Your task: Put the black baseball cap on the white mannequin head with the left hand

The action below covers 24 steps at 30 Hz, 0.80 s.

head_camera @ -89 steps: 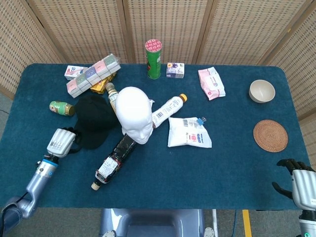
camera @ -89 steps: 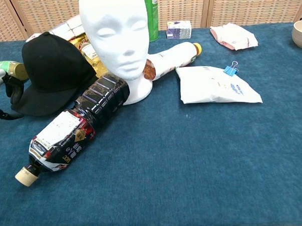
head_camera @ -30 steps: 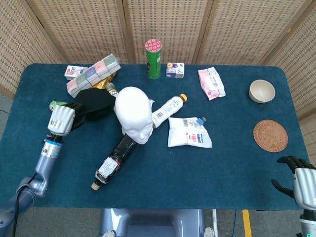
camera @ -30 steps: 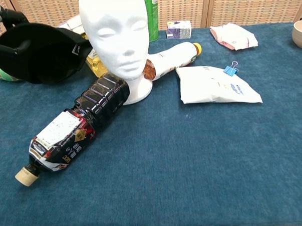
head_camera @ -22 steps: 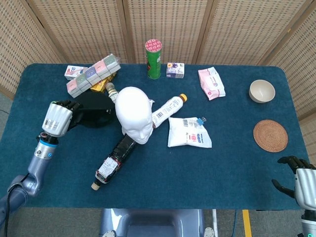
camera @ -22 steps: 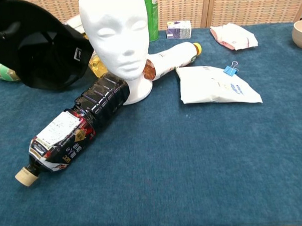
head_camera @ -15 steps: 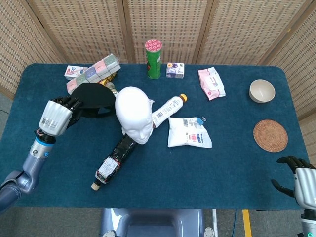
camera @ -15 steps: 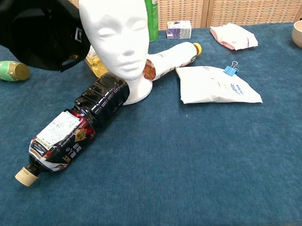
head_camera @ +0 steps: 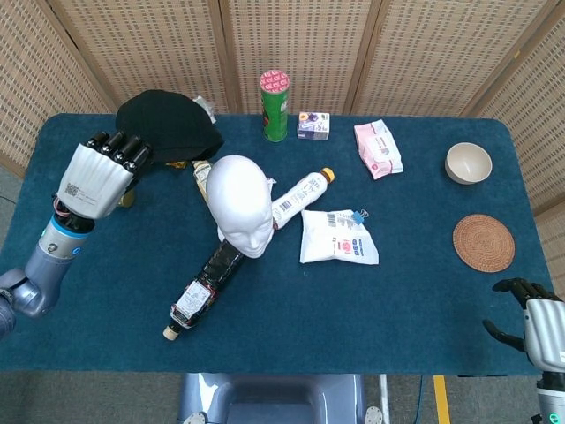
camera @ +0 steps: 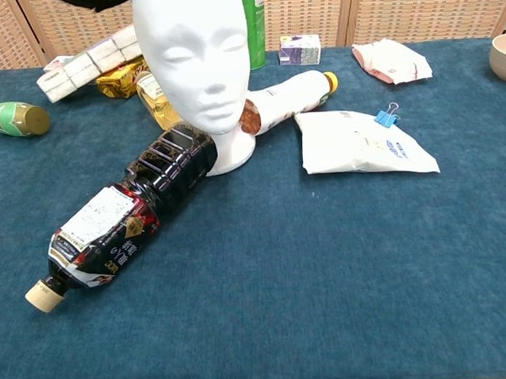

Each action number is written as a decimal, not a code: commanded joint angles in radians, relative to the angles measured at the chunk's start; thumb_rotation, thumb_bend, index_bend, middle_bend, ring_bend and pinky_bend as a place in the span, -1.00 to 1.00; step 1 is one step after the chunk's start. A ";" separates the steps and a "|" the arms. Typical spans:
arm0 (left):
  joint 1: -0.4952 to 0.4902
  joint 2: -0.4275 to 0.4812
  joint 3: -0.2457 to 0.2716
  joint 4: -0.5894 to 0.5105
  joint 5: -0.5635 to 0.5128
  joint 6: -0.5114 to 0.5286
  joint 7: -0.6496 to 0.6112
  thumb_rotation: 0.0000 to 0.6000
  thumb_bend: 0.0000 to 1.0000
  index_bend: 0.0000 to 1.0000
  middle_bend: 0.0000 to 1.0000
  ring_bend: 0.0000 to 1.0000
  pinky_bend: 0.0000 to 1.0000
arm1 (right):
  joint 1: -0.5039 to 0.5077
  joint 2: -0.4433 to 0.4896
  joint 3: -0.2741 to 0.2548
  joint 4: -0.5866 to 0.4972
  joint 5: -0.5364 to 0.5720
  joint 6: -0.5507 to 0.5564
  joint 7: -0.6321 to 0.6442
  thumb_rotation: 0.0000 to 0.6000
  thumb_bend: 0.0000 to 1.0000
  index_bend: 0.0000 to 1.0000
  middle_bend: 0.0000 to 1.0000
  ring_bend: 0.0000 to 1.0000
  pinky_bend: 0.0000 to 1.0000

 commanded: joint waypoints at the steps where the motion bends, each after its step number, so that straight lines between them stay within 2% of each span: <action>1: -0.032 -0.001 -0.019 -0.001 0.000 -0.028 0.015 1.00 -0.03 0.73 0.32 0.17 0.59 | 0.000 -0.001 0.000 0.002 0.001 -0.001 0.002 1.00 -0.84 -0.20 -0.14 -0.15 0.05; 15: -0.206 -0.143 -0.066 0.165 -0.021 -0.140 -0.039 1.00 -0.03 0.74 0.32 0.17 0.59 | -0.005 0.001 -0.001 0.002 0.013 0.001 0.004 1.00 -0.84 -0.20 -0.14 -0.15 0.05; 21: -0.252 -0.213 -0.039 0.198 0.008 -0.136 -0.059 1.00 -0.03 0.74 0.32 0.17 0.59 | -0.011 0.002 -0.002 0.001 0.019 0.005 0.005 1.00 -0.84 -0.20 -0.14 -0.15 0.05; 24: -0.261 -0.222 -0.004 0.186 0.049 -0.118 -0.044 1.00 -0.03 0.74 0.32 0.17 0.59 | -0.013 0.003 -0.003 0.002 0.020 0.006 0.009 1.00 -0.84 -0.20 -0.14 -0.15 0.05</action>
